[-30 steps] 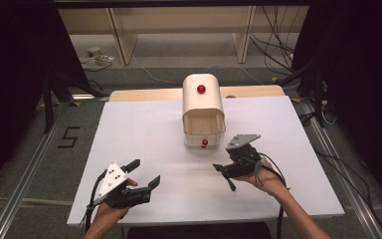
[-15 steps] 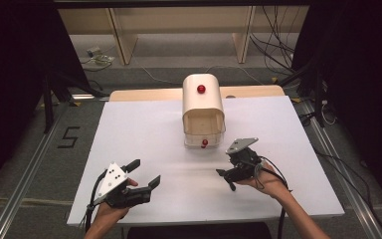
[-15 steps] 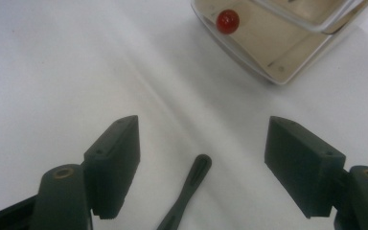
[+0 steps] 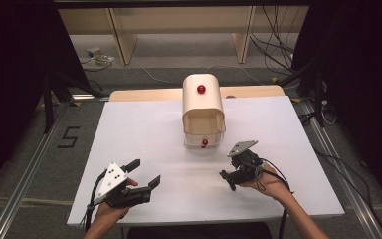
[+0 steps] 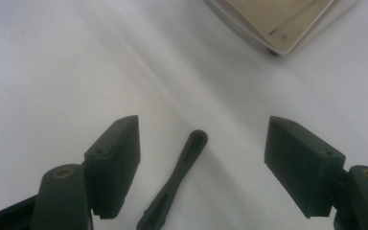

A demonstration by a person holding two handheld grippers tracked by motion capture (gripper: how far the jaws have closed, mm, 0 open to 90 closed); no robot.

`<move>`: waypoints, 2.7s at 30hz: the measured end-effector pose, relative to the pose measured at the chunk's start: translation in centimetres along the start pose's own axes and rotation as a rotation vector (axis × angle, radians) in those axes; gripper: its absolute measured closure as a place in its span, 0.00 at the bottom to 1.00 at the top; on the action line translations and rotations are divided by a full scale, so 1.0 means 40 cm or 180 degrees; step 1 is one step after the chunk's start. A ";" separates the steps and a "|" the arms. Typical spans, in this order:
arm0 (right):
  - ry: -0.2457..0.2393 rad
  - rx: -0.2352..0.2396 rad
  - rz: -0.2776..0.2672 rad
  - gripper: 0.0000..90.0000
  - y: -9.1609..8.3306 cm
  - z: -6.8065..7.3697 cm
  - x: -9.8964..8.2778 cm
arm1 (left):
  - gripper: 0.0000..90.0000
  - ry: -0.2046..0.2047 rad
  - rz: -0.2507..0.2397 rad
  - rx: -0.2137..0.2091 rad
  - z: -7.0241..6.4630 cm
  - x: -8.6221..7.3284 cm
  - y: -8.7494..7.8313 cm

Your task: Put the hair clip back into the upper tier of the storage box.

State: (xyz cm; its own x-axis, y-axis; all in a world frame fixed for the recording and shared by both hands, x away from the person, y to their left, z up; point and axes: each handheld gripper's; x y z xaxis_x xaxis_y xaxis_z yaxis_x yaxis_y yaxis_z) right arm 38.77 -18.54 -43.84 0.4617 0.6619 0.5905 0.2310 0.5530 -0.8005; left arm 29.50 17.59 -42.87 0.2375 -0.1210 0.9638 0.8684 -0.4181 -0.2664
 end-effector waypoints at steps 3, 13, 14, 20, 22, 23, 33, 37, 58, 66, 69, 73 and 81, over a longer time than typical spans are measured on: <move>-0.0001 -0.0016 0.0043 0.33 0.003 -0.002 -0.004 | 0.18 0.0002 -0.0011 0.0001 -0.002 0.001 -0.001; 0.0048 -0.0038 0.0161 0.39 0.015 -0.011 -0.017 | 0.18 0.0035 -0.0018 -0.0008 -0.004 0.002 -0.004; 0.0052 -0.0026 0.0172 0.40 0.016 -0.012 -0.018 | 0.18 0.0031 -0.0024 -0.0009 -0.006 0.002 -0.005; 0.0070 0.0003 0.0291 0.48 0.024 -0.012 -0.024 | 0.18 0.0044 -0.0040 -0.0010 -0.006 0.002 -0.009; 0.0061 0.0014 0.0349 0.50 0.028 -0.013 -0.026 | 0.18 0.0053 -0.0041 -0.0012 -0.005 0.002 -0.010; 0.0056 0.0013 0.0365 0.51 0.031 -0.012 -0.028 | 0.18 0.0048 -0.0045 -0.0012 -0.007 0.002 -0.009; 0.0012 0.0130 0.0483 0.57 0.041 -0.006 -0.032 | 0.18 0.0087 -0.0042 -0.0010 -0.009 0.002 -0.010; -0.0004 0.0170 0.0549 0.59 0.047 -0.004 -0.033 | 0.18 0.0083 -0.0038 -0.0015 -0.011 0.002 -0.009; -0.0012 0.0283 0.0638 0.67 0.055 0.002 -0.038 | 0.18 0.0097 -0.0037 -0.0015 -0.011 0.001 -0.009; -0.0055 0.0305 0.0638 0.74 0.054 0.007 -0.040 | 0.18 0.0114 -0.0024 -0.0021 -0.011 0.001 -0.008; -0.0058 0.0319 0.0638 0.76 0.054 0.009 -0.040 | 0.18 0.0099 -0.0032 -0.0019 -0.012 0.001 -0.008; -0.0090 0.0330 0.0633 0.78 0.054 0.011 -0.041 | 0.18 0.0116 -0.0025 -0.0019 -0.011 0.001 -0.008; -0.0162 0.0373 0.0653 0.84 0.054 0.017 -0.041 | 0.18 0.0108 -0.0033 -0.0014 -0.011 0.001 -0.008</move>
State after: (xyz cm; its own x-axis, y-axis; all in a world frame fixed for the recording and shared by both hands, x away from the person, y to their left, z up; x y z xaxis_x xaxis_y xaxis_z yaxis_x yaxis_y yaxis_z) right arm 37.93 -18.10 -46.47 0.4443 0.7895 0.4234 0.0344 0.4573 -0.8887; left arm 29.03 17.31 -42.75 0.2135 -0.1470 0.9658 0.8689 -0.4234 -0.2565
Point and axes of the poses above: each handheld gripper's, and its own axes: y roughly forward along the jaws, x roughly out of its top, z roughly to its left, and after that the axes turned 13 degrees about x, right-handed
